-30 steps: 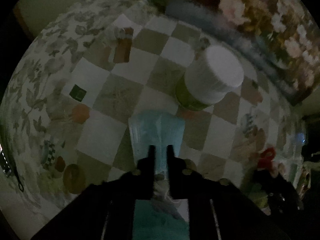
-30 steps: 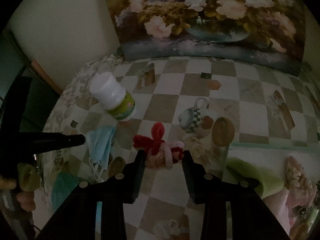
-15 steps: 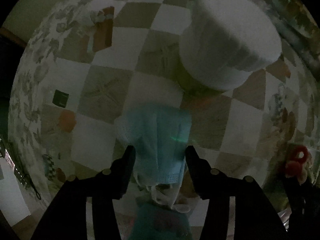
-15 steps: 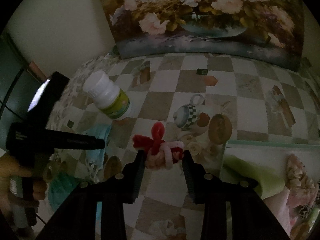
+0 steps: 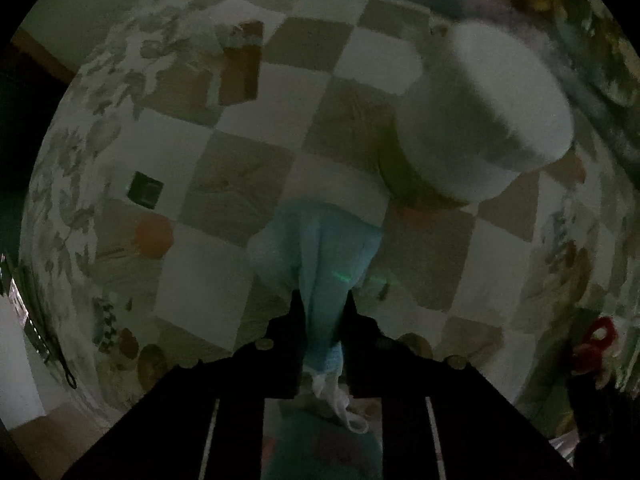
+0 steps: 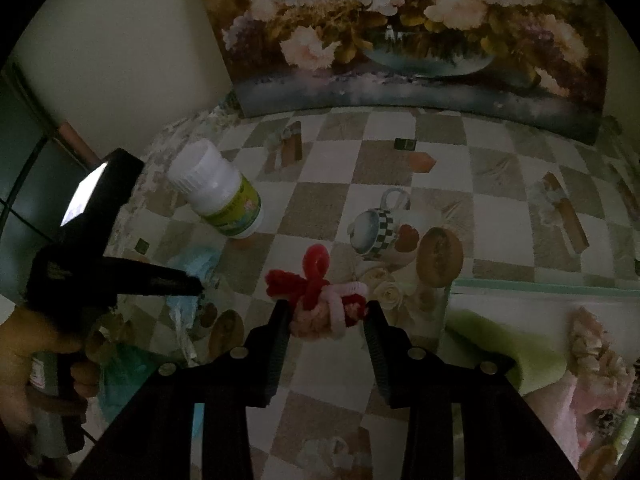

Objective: Organize soft objects
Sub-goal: 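Lift the scrunchie and mask and carry both over the tray, then open both tools to drop the scrunchie and mask into the tray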

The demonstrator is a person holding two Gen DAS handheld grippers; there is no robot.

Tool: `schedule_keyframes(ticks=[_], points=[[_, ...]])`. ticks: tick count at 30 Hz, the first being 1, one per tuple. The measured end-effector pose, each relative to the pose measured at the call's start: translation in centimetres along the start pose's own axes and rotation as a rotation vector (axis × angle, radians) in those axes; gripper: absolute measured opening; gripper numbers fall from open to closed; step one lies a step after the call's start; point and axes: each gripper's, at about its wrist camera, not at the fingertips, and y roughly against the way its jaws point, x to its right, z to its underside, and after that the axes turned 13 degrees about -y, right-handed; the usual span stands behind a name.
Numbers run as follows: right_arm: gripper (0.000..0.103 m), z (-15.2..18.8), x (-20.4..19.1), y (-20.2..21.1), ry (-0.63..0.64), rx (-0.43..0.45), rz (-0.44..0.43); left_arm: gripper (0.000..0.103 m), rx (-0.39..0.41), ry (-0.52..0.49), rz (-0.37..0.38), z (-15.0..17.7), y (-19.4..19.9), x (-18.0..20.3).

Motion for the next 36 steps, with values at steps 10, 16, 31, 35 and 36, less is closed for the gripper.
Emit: schedule_keyframes(ticks=[10,16,31,35,36], points=[[0.040,0.4,0.1,2.7,-0.020,0.038,-0.030,0.012,0.170,0.063,0.063,3.1,6.2,0.5],[0.040,1.3,0.5,5.1,-0.030,0.072,-0.027,0.012,0.286,0.084,0.109,6.6,9.5,3.2],[0.040,4.9,3.4,12.4,-0.063,0.197,0.035,0.012,0.449,0.052,0.175,14.5,14.3,9.3],[0.040,5.7,4.9,13.6,-0.089,0.213,0.064,0.012,0.476,0.018,0.182,15.5,14.8,11.0],[0.040,5.9,5.2,13.8,-0.094,0.217,0.073,0.012,0.477,0.010,0.187,15.6,14.8,11.4]])
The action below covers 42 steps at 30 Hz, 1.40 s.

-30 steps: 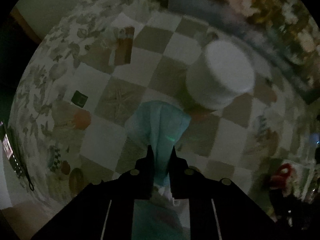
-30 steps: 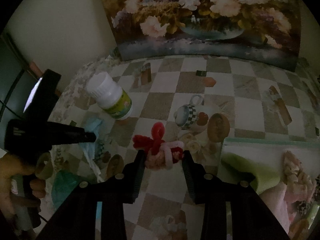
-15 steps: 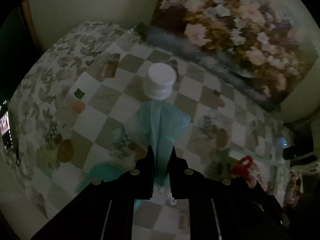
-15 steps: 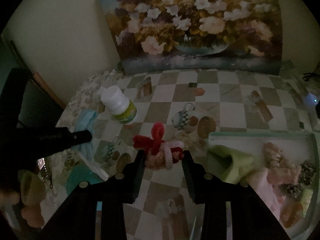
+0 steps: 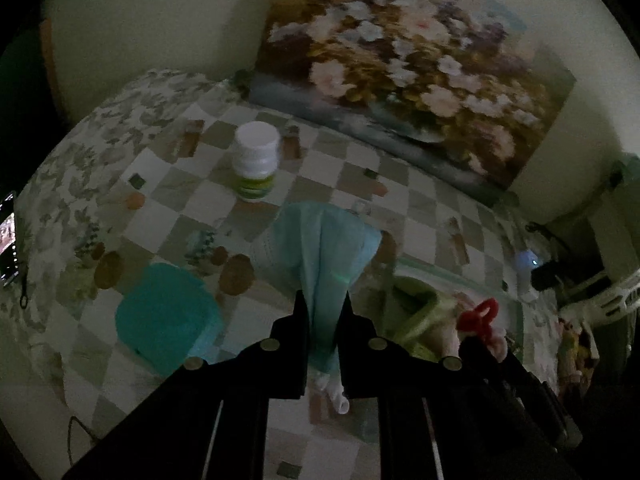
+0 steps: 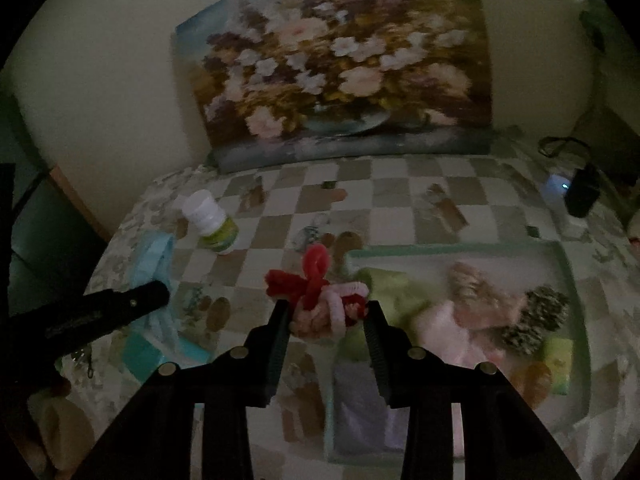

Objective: Organize soft objects
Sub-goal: 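Open both tools to drop the scrunchie and mask into the tray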

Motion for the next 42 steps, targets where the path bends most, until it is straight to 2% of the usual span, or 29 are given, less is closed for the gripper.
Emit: schedule_keyframes(ticks=[5,12,17,26,33,36,40,42], points=[[0.040,0.1,2.2,1.1,-0.023,0.024,0.061,0.012,-0.022,-0.059,0.017,0.9,-1.0,2.6],[0.040,-0.6,7.2,1.1,-0.134,0.013,0.174,0.012,-0.060,-0.164,0.053,2.1,-2.8,6.0],[0.040,-1.1,9.9,1.0,-0.198,0.004,0.193,0.013,-0.099,-0.223,0.092,3.2,-4.4,8.2],[0.040,-1.3,13.7,-0.9,-0.286,-0.054,0.257,0.013,-0.148,-0.290,0.150,4.1,-6.7,10.7],[0.041,-0.7,15.2,-3.8,-0.309,-0.135,0.301,0.013,-0.149,-0.308,0.198,4.0,-7.3,11.5],[0.042,-0.5,15.4,-4.4,-0.310,-0.154,0.313,0.017,-0.149,-0.305,0.207,3.8,-7.9,11.7],[0.042,-0.6,15.2,-4.3,-0.305,-0.149,0.321,0.040,-0.144,-0.296,0.202,3.6,-8.4,11.7],[0.042,-0.7,15.1,-4.1,-0.300,-0.141,0.325,0.046,-0.144,-0.286,0.209,3.5,-8.5,11.6]])
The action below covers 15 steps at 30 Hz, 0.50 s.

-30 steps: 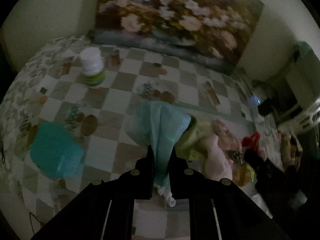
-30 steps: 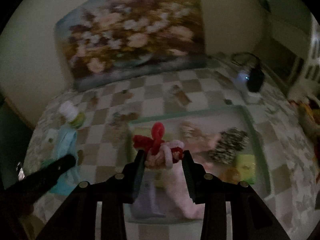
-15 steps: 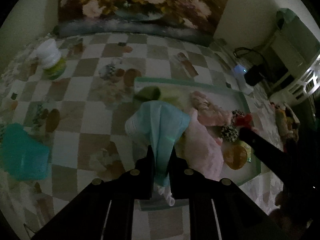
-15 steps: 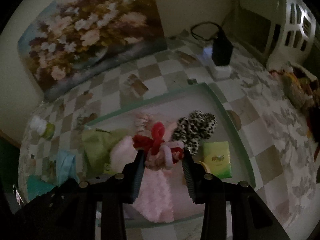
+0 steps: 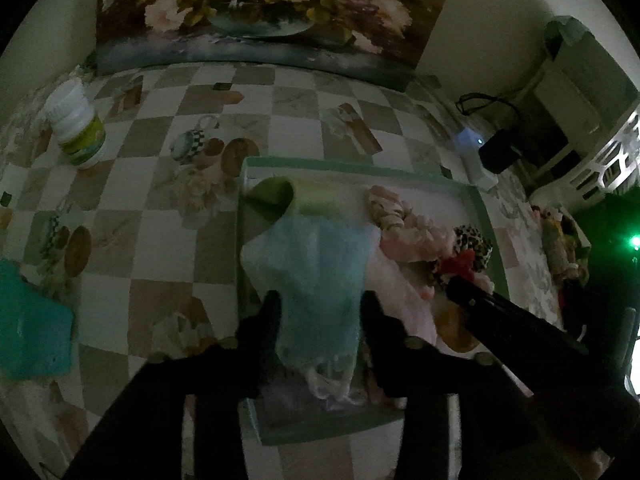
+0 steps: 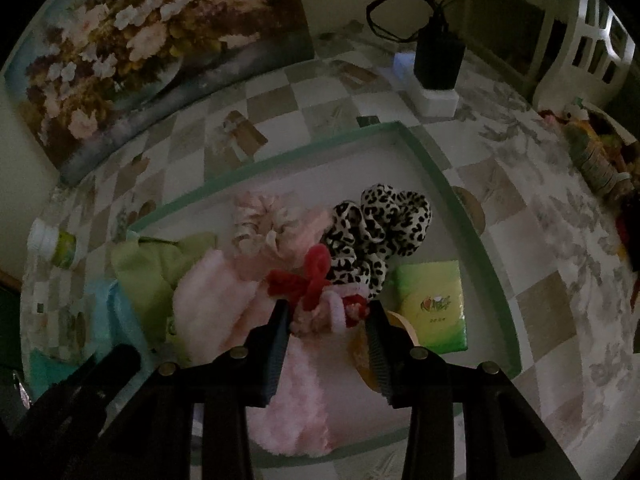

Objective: Organize soft objects
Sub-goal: 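Open both tools to drop the scrunchie and mask into the tray, then withdraw both open tools back from the tray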

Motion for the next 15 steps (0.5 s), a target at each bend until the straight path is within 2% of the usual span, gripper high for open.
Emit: schedule_keyframes(ticks=[4,6,8,10,15], points=[[0.044,-0.1,-0.1,0.2,0.004,0.009,0.009,0.064,0.017,0.006,0.002,-0.2,0.5,-0.2],[0.046,-0.1,-0.2,0.3,0.006,0.011,0.013,0.065,0.019,0.010,-0.005,-0.3,0.8,-0.4],[0.049,-0.2,-0.3,0.4,0.005,0.013,0.013,0.072,0.014,0.024,-0.017,-0.3,1.0,-0.8],[0.061,-0.2,-0.4,0.5,0.002,0.019,0.016,0.077,0.010,0.047,-0.038,-0.2,1.1,-1.5],[0.070,-0.3,-0.6,0.7,0.018,0.026,0.029,0.084,-0.007,0.109,-0.112,0.0,1.3,-3.8]])
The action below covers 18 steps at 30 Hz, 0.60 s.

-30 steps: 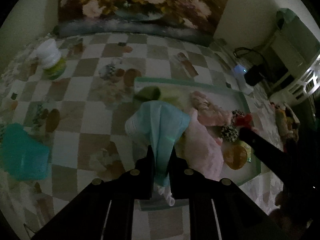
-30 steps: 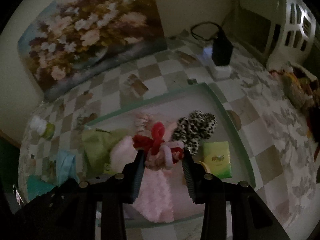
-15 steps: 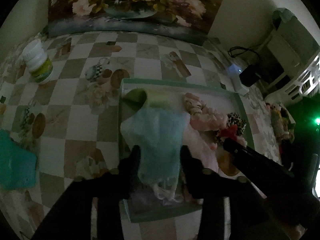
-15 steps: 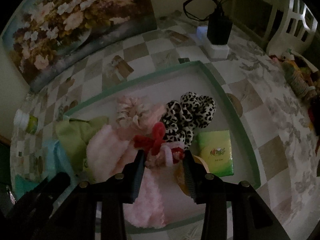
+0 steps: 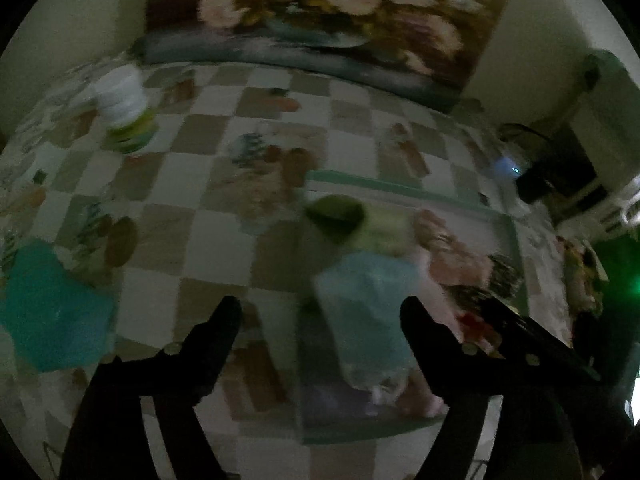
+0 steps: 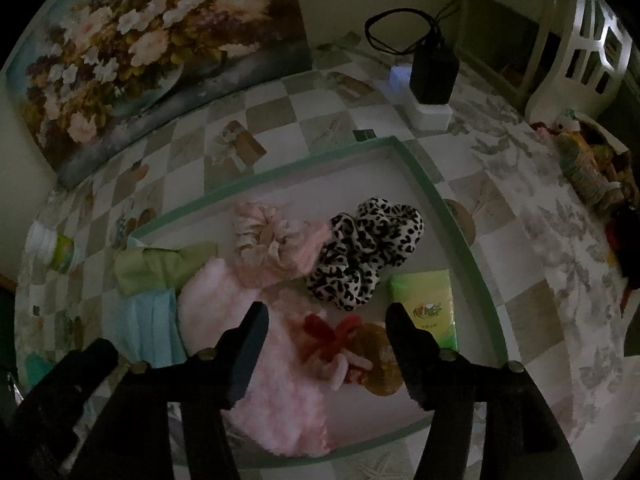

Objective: Organize soft objects
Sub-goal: 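Withdraw both open tools back from the tray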

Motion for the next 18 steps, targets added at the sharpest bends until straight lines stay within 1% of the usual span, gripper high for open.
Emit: schedule_keyframes(ticks=[1,2,4,5,6,7,9,11,18], points=[[0.075,0.0,-0.1,0.0,0.007,0.000,0.004,0.084,-0.006,0.015,-0.016,0.0,0.0,-0.5],[0.078,0.1,-0.3,0.0,0.016,0.002,0.008,0.084,-0.011,0.025,-0.024,0.1,-0.1,-0.9],[0.089,0.2,-0.6,0.0,0.038,0.009,0.023,0.084,-0.024,0.049,-0.046,0.2,-0.2,-1.8],[0.092,0.2,-0.7,0.0,0.047,0.013,0.029,0.084,-0.029,0.056,-0.053,0.2,-0.2,-2.1],[0.100,0.3,-0.9,0.0,0.057,0.019,0.035,0.084,-0.033,0.062,-0.060,0.2,-0.3,-2.4],[0.103,0.3,-1.0,0.0,0.064,0.026,0.042,0.085,-0.036,0.065,-0.067,0.2,-0.3,-2.6],[0.103,0.4,-1.2,0.1,0.074,0.032,0.050,0.087,-0.040,0.070,-0.089,0.3,-0.3,-3.0],[0.103,0.6,-1.3,0.0,0.083,0.029,0.052,0.097,-0.039,0.067,-0.106,0.2,-0.2,-3.2],[0.103,1.0,-2.2,-0.1,0.127,0.027,0.060,0.098,-0.027,0.048,-0.152,0.2,-0.1,-3.4]])
